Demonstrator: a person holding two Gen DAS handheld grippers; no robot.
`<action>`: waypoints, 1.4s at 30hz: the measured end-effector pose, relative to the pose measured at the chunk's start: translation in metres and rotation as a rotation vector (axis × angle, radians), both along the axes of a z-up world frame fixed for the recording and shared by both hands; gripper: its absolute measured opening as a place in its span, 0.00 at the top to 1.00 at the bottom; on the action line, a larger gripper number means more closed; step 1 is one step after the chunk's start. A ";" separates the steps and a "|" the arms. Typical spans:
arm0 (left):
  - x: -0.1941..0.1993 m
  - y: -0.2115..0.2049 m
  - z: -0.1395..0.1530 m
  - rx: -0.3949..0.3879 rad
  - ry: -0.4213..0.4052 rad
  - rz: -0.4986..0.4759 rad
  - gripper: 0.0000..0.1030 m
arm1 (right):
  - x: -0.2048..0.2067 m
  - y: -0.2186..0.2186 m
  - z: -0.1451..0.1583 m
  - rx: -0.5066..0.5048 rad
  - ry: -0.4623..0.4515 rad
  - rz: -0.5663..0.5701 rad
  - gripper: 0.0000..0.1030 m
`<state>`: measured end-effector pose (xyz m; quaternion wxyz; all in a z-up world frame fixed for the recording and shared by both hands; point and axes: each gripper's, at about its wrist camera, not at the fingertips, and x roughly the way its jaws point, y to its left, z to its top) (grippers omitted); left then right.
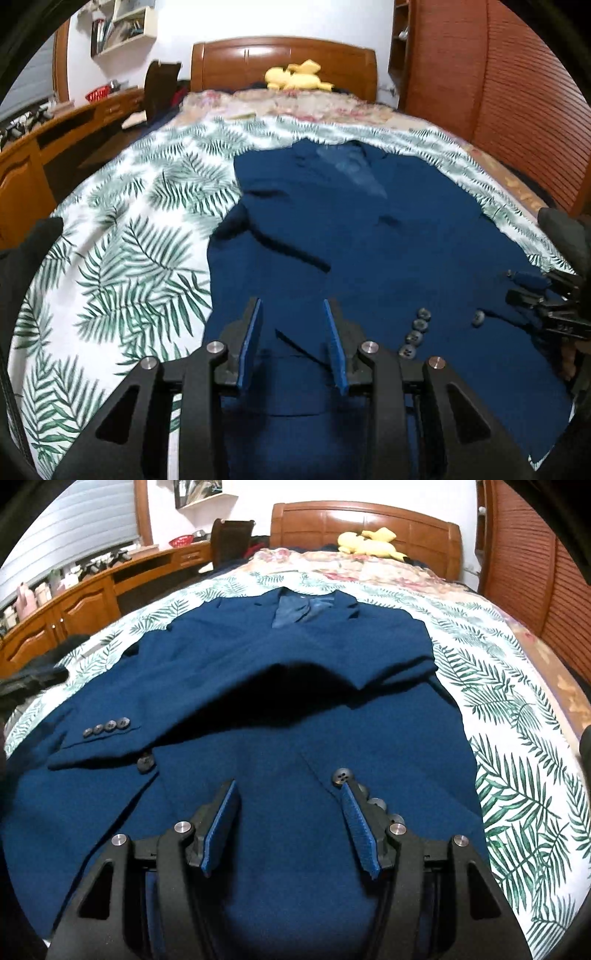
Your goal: Fold large clothes
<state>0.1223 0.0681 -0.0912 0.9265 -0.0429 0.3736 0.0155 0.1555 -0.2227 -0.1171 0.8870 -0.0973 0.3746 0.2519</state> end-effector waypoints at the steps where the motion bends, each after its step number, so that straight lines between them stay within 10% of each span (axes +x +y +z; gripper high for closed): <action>1: 0.002 -0.001 -0.003 0.000 0.012 0.000 0.68 | 0.000 -0.001 0.000 0.006 0.001 0.000 0.43; 21: 0.018 -0.010 -0.031 0.015 0.156 -0.022 0.69 | 0.000 -0.002 -0.001 0.008 0.006 0.002 0.43; 25: 0.018 -0.011 -0.030 0.005 0.154 -0.042 1.00 | 0.000 -0.001 0.000 0.007 0.007 0.002 0.43; 42: 0.001 0.004 0.062 0.111 -0.078 0.036 1.00 | 0.001 0.000 -0.002 0.011 0.024 0.013 0.42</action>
